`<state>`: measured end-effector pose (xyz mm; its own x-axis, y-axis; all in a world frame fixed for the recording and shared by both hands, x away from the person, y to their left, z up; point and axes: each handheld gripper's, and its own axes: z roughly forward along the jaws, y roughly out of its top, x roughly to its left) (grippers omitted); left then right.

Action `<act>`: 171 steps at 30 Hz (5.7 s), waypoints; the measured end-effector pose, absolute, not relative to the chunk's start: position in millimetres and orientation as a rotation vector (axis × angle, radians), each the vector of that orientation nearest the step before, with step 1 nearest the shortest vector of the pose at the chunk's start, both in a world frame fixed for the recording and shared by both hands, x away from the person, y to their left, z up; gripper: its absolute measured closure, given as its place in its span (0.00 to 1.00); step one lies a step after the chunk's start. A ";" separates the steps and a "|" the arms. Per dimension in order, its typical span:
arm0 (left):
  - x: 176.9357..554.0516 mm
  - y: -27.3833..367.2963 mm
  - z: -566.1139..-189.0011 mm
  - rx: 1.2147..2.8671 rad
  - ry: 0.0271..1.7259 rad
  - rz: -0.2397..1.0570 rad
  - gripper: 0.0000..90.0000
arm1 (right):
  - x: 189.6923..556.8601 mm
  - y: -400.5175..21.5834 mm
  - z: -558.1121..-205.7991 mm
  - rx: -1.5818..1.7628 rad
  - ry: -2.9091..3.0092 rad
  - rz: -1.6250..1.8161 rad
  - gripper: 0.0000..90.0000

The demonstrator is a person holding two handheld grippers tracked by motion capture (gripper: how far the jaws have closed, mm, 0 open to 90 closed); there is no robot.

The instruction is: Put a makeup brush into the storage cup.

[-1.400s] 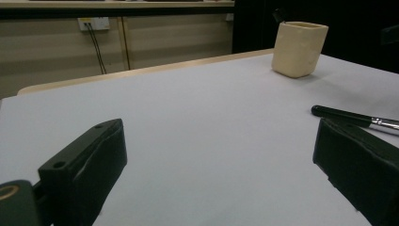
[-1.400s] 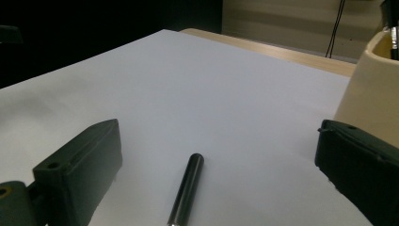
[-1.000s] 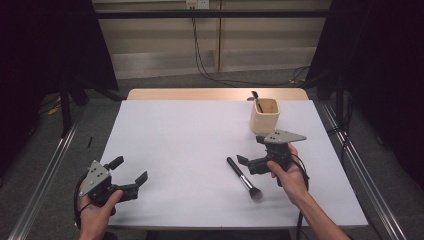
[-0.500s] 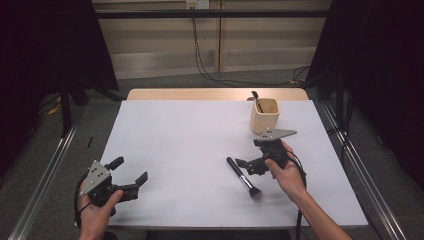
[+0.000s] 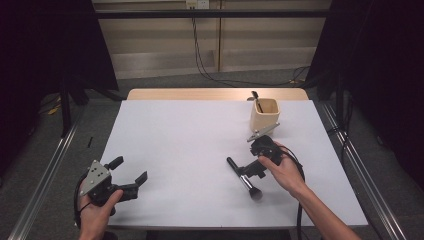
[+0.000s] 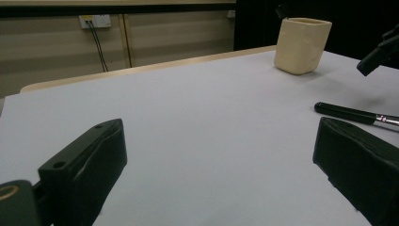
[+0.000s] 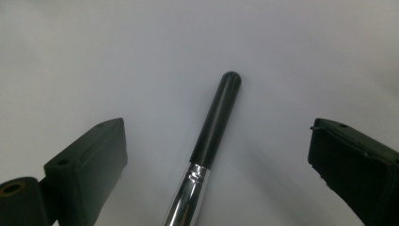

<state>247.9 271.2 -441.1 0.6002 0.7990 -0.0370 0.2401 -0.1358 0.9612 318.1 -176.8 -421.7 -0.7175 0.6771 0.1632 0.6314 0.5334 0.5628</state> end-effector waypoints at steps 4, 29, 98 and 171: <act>248.2 271.3 -441.2 1.686 0.868 0.612 0.04 | 319.8 -172.5 -423.0 1.145 2.742 0.855 0.06; 247.9 271.3 -441.1 1.684 0.869 0.612 0.04 | 324.2 -155.5 -439.2 1.141 2.981 0.490 0.29; 249.1 270.7 -440.8 1.723 0.859 0.608 0.04 | 319.6 -180.1 -421.0 1.184 2.793 0.823 0.79; 265.2 187.3 -409.4 1.905 0.515 0.320 0.03 | 303.3 -146.0 -401.1 0.577 2.813 1.298 0.79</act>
<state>265.2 187.3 -409.4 0.8698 0.4931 -0.0180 0.2016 -0.3218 0.9251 303.3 -146.0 -401.1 -0.9330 0.3228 0.1593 0.3306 0.5935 0.7338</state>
